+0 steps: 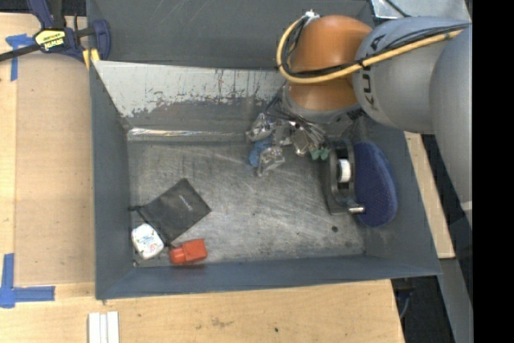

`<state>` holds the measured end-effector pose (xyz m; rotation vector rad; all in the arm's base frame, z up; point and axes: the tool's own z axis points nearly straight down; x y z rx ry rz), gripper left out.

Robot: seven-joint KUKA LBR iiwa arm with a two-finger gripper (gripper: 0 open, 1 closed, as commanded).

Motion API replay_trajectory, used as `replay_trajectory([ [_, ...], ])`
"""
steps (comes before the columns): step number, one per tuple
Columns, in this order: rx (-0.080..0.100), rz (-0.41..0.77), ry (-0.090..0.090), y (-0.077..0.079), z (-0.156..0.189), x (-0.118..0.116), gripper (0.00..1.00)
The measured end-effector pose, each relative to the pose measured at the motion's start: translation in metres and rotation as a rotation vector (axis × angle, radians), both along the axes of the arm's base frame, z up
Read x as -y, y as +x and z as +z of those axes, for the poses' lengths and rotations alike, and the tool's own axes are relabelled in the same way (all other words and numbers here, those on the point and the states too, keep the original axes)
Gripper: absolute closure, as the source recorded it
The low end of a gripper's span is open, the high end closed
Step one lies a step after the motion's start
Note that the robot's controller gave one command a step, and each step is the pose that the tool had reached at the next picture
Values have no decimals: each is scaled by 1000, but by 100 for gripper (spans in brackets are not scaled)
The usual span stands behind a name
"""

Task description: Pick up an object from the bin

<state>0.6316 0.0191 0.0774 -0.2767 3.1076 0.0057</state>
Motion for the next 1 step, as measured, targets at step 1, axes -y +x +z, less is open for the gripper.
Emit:
replay_trajectory([
  [1, -8, 219, -9, -39, 170, 3, 100],
])
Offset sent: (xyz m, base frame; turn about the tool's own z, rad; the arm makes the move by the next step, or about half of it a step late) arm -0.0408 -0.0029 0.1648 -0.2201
